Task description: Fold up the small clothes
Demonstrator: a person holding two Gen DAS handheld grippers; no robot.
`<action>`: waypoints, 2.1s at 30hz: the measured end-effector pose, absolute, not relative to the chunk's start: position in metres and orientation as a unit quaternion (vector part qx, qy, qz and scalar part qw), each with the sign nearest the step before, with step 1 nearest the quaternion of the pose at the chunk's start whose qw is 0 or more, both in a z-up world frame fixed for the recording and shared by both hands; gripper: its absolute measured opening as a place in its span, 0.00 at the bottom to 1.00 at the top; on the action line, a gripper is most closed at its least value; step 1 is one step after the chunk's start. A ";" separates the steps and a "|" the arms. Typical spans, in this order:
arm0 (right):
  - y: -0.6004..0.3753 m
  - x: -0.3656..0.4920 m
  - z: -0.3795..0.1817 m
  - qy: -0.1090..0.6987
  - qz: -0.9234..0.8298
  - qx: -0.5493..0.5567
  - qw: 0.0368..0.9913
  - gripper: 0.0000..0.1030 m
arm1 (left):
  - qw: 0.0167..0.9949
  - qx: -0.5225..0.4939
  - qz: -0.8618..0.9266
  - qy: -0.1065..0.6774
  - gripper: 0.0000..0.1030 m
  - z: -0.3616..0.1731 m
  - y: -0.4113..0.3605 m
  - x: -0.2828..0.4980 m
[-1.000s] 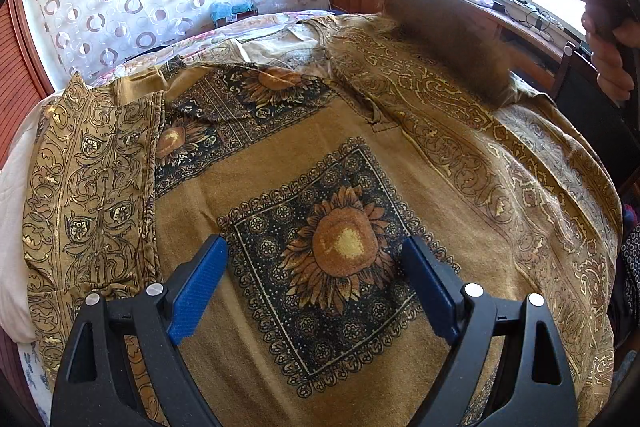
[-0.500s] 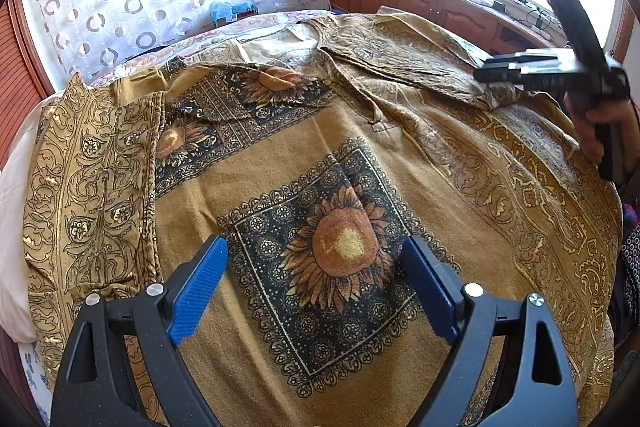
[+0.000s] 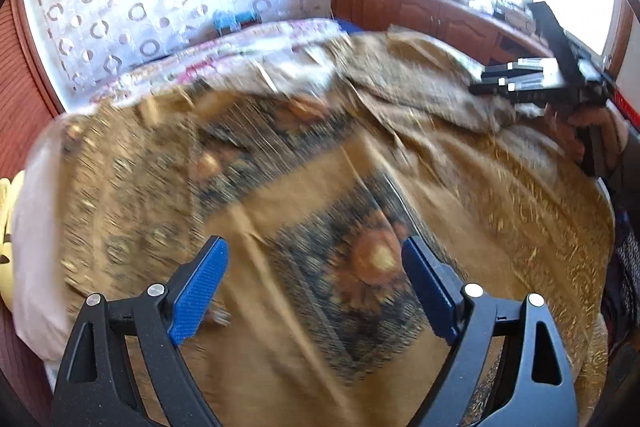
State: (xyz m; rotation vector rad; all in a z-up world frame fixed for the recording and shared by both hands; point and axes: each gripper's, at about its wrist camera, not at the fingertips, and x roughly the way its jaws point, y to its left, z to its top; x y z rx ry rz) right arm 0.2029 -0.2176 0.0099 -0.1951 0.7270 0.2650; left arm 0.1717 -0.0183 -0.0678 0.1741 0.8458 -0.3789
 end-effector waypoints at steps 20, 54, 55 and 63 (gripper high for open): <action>-0.201 0.308 0.014 0.355 0.131 -0.120 0.918 0.60 | 0.912 0.044 -0.101 0.394 0.56 -0.041 0.092 0.272; -0.192 0.336 0.013 0.367 0.101 -0.108 0.918 0.68 | 0.929 0.034 -0.032 0.366 0.03 -0.029 0.138 0.281; -0.196 0.339 0.011 0.373 0.097 -0.099 0.918 0.68 | 0.931 0.031 -0.032 0.363 0.03 -0.027 0.138 0.279; -0.204 0.351 0.013 0.390 0.104 -0.059 0.913 0.62 | 0.938 0.036 -0.040 0.343 0.03 -0.012 0.133 0.267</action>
